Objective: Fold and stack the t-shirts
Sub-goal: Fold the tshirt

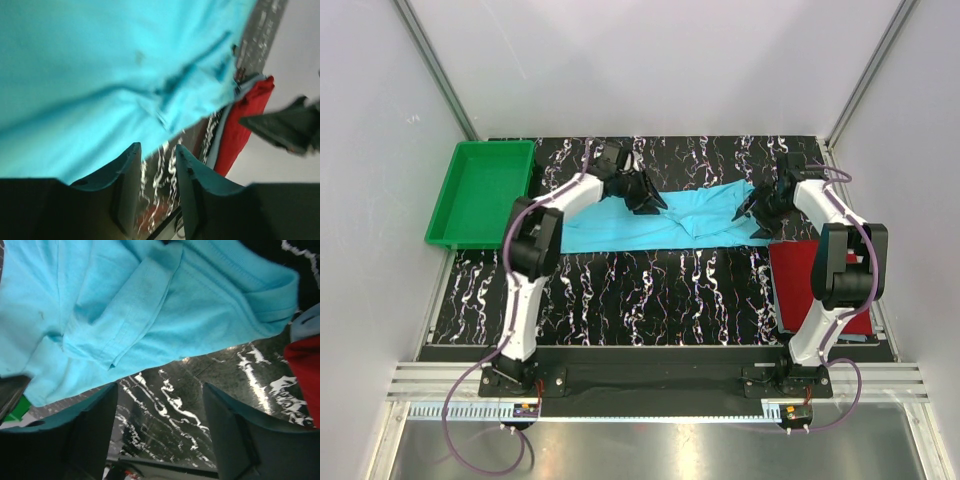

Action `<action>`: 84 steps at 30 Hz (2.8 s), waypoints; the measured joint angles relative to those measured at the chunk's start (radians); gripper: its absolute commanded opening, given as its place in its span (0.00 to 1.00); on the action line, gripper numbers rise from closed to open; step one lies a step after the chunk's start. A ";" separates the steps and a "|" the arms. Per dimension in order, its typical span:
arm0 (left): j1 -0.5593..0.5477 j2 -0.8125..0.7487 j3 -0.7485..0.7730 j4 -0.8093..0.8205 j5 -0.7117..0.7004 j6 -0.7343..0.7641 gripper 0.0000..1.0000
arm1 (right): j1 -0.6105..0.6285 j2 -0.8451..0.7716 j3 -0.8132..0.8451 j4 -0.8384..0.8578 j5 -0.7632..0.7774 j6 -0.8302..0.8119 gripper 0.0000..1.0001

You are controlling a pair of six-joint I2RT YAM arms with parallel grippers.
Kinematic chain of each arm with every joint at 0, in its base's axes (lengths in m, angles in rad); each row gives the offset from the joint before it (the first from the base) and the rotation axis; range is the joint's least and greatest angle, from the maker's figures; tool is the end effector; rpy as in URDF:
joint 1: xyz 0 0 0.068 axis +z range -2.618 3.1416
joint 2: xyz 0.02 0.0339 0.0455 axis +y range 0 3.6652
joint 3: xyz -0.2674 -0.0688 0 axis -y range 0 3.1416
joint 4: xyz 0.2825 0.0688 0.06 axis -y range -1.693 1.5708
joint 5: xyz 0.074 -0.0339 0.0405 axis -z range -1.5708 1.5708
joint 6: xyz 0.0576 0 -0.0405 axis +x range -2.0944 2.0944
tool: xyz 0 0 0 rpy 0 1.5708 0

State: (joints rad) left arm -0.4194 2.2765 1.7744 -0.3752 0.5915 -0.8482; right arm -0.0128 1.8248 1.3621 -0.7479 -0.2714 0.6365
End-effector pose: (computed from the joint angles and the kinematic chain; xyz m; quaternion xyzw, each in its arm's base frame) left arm 0.4872 -0.2524 0.1400 -0.0946 0.9001 -0.4134 0.0996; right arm 0.4126 0.0102 0.1787 0.2880 0.9316 0.1811 0.1281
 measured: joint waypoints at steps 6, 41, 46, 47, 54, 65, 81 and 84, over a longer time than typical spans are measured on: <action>0.029 -0.262 -0.083 -0.113 -0.044 0.201 0.46 | 0.031 0.013 0.071 -0.004 0.082 0.073 1.00; 0.158 -0.179 -0.231 -0.378 -0.269 0.598 0.54 | 0.274 0.647 0.838 -0.275 0.493 0.109 1.00; 0.145 -0.214 -0.319 -0.335 -0.156 0.533 0.53 | 0.274 0.727 0.984 -0.287 0.488 -0.011 1.00; 0.137 -0.225 -0.346 -0.321 -0.131 0.515 0.53 | 0.274 0.740 1.007 -0.286 0.486 -0.037 1.00; -0.026 -0.327 -0.559 -0.191 -0.005 0.343 0.54 | 0.274 0.829 1.170 -0.289 0.435 -0.183 1.00; -0.277 -0.399 -0.624 -0.027 0.024 0.110 0.60 | 0.272 0.869 1.246 -0.240 0.307 -0.244 1.00; -0.212 -0.657 -0.689 -0.166 -0.156 0.274 0.66 | 0.314 0.583 1.080 -0.353 0.382 -0.240 1.00; -0.212 -0.615 -0.716 -0.186 -0.192 0.304 0.65 | 0.349 0.574 1.071 -0.361 0.399 -0.227 1.00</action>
State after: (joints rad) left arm -0.6319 1.6615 1.0580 -0.5613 0.4000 -0.5442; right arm 0.3359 2.3989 2.4332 -1.1091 0.1272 0.4095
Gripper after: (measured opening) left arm 0.657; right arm 0.994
